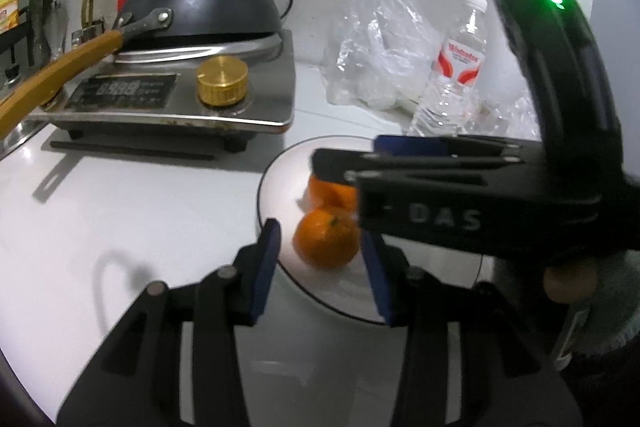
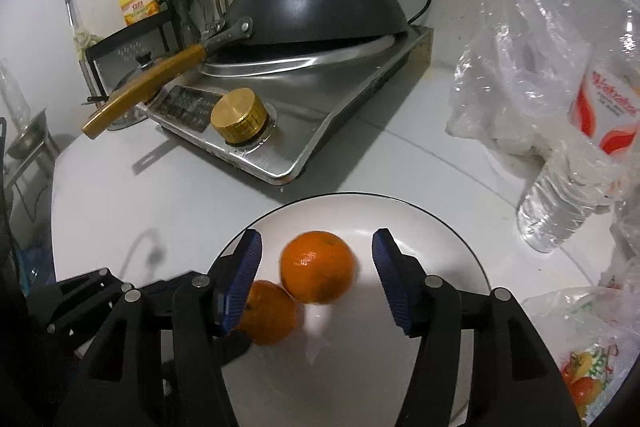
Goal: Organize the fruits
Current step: 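Open the left tool while the right tool releases its mandarin onto the plate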
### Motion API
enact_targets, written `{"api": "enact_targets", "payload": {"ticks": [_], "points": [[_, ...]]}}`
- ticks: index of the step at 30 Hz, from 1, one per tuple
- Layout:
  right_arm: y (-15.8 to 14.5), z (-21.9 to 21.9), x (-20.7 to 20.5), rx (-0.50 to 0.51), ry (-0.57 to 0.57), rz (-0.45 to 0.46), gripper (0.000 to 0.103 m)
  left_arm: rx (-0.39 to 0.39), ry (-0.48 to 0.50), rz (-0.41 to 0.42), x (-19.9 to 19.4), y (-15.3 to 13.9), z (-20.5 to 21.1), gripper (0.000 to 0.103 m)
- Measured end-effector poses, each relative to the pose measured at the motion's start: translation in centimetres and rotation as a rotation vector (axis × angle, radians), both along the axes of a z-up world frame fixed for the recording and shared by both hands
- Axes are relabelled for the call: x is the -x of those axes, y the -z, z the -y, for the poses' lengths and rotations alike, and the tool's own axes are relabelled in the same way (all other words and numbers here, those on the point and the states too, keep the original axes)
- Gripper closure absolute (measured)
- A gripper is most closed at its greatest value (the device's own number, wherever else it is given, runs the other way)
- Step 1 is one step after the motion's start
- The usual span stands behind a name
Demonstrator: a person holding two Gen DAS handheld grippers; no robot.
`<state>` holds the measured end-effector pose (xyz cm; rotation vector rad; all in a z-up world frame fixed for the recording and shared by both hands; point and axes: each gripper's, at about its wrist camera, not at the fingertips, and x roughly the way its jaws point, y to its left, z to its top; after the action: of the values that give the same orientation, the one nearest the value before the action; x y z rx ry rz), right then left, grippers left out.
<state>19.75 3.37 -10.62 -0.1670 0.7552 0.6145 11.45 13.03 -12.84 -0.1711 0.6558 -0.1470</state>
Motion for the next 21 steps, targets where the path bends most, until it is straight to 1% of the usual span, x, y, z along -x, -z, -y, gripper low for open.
{"api": "enact_targets", "payload": {"ticks": [2,4,5,13,17,21], "points": [[-0.4,0.5,0.4,-0.009,0.010,0.004,0.042,-0.005,-0.007,0.002,0.3,-0.2,0.0,0.058],[-0.8,0.9,0.9,-0.015,0.016,0.015,0.042,-0.008,-0.012,0.007,0.6,-0.4,0.1,0.053],[-1.0,1.1,1.2,-0.014,0.018,0.023,0.042,-0.009,-0.016,0.014,0.9,-0.7,0.2,0.053],[-3.1,3.3,3.5,0.001,0.032,0.091,0.042,0.007,-0.030,0.046,2.2,-2.0,0.9,0.053],[-4.0,4.7,4.6,0.005,0.050,0.122,0.042,-0.010,-0.026,0.056,2.6,-2.6,1.6,0.053],[-4.2,5.9,5.5,0.015,0.061,0.139,0.042,-0.019,-0.033,0.074,3.0,-3.2,2.3,0.053]]}}
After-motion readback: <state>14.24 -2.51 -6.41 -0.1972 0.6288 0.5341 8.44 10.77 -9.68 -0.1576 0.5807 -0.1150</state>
